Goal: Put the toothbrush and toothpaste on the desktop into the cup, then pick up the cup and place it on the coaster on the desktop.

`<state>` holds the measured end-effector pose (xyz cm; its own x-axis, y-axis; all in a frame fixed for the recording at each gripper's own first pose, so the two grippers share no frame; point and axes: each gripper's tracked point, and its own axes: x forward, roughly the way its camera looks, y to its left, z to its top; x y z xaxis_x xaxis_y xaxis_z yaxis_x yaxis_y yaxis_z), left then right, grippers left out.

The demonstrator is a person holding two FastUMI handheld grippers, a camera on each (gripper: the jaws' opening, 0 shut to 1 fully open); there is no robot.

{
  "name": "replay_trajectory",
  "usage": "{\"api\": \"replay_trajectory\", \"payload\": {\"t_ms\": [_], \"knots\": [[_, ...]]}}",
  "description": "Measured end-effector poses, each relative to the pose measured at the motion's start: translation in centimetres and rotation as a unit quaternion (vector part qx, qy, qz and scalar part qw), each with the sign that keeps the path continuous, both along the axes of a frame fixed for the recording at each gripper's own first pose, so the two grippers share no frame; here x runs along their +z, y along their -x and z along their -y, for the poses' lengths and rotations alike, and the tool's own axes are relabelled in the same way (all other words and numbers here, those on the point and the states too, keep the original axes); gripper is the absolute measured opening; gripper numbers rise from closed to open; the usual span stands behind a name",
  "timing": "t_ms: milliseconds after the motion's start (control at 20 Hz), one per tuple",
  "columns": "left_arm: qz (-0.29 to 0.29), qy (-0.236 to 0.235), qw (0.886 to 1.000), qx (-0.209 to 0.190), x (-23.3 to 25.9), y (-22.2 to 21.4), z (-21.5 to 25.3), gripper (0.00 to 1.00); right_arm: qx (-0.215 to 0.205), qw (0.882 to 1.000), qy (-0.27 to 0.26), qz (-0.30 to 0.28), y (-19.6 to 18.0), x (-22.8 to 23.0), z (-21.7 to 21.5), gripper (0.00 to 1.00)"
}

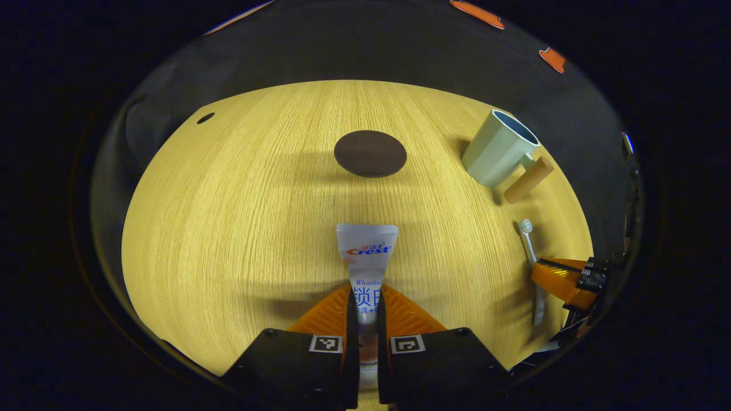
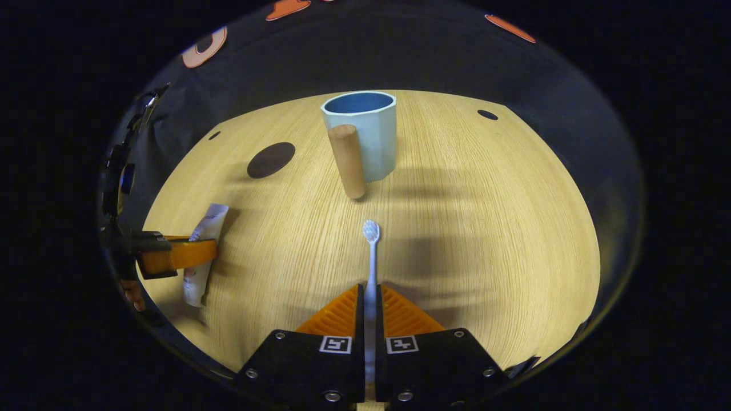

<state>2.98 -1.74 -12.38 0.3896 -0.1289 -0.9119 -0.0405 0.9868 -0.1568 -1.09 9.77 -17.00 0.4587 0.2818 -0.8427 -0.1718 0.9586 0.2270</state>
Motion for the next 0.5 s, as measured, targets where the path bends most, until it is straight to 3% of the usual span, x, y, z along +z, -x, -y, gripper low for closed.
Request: {"api": "replay_trajectory", "payload": {"t_ms": [450, 500], "knots": [[0.057, 0.002, 0.998, 0.003, 17.1, -13.7, -1.9, 0.16, -0.014, 0.995, -0.055, 0.084, -2.5, 4.6, 0.4, 0.08], [0.061, 0.003, 0.998, 0.002, 20.3, -8.9, -1.8, 0.15, -0.014, 0.993, -0.060, 0.098, -2.7, 5.6, 0.9, 0.08]]}}
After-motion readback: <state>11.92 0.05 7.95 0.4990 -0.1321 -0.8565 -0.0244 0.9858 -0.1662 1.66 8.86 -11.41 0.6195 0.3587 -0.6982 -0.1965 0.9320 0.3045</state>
